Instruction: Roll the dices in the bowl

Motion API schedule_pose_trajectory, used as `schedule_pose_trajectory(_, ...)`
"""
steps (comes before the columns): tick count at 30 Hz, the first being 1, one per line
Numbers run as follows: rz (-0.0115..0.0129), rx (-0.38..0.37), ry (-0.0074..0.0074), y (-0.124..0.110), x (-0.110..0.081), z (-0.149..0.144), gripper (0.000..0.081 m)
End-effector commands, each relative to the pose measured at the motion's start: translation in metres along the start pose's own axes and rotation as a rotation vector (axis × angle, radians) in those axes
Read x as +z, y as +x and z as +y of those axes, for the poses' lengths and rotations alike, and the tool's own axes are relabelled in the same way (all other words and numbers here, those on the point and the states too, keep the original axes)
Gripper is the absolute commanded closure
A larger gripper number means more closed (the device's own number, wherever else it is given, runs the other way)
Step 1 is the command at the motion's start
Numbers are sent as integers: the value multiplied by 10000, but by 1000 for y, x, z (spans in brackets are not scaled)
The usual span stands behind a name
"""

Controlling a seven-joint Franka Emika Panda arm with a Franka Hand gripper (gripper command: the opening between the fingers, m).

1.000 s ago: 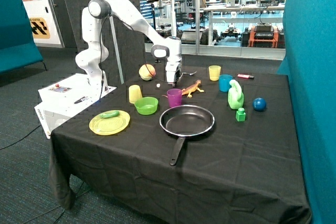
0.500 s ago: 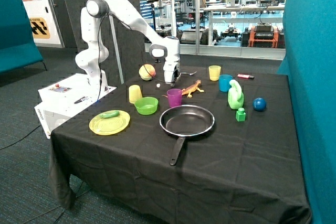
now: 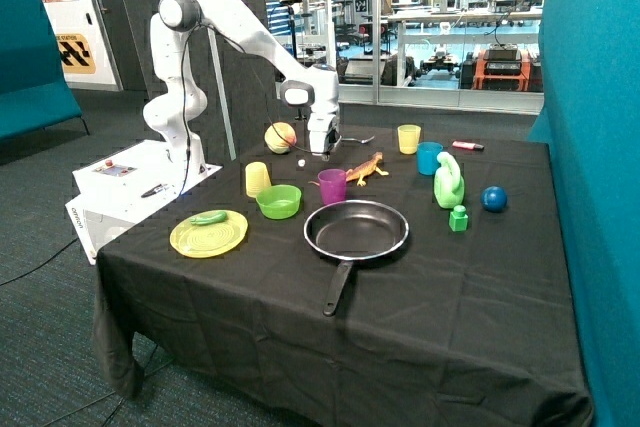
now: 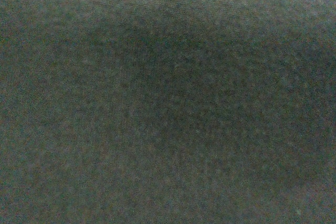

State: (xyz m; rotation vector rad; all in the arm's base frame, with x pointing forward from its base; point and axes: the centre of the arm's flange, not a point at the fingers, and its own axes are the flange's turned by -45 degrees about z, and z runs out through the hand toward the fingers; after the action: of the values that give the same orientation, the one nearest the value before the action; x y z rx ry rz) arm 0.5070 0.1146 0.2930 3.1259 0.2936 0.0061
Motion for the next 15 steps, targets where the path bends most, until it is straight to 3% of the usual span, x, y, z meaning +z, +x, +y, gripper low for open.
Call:
schedule_pose_trajectory(1,-37,-152,24,-3,-25,0,808)
schedule_pose_trajectory(15,-37,-471,24,-9,-61,16,808)
